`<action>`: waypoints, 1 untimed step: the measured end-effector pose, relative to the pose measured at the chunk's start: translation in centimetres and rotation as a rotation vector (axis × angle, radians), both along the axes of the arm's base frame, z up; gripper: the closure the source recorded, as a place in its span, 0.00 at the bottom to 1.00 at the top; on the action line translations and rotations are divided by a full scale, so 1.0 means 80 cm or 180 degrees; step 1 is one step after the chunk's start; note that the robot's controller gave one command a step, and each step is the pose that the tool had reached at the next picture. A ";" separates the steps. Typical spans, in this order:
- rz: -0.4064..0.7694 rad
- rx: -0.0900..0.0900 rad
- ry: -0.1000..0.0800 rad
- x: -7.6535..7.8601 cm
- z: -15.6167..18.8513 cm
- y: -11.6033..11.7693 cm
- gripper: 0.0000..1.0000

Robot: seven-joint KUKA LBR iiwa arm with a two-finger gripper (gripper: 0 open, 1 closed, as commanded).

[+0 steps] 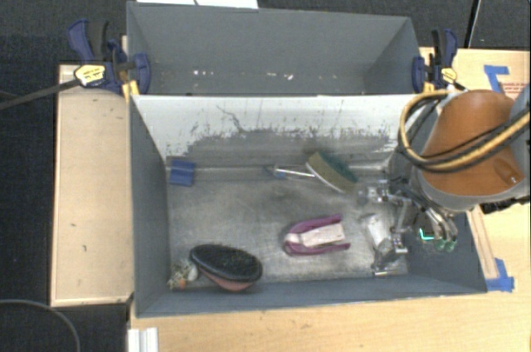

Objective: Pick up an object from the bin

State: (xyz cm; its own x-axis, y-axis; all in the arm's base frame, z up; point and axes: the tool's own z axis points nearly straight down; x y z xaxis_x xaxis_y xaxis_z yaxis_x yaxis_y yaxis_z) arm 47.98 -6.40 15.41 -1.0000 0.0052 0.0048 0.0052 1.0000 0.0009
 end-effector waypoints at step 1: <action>0.0609 0.0002 -0.0017 0.049 -0.106 0.069 0.00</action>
Offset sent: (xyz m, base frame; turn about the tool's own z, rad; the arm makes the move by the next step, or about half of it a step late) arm 0.0383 0.0536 -0.0841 -0.1917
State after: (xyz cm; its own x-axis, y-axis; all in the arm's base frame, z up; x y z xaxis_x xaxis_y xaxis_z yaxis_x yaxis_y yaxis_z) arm 51.91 -0.88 6.97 -0.9827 -0.1850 -0.0006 -0.1850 0.9827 0.0011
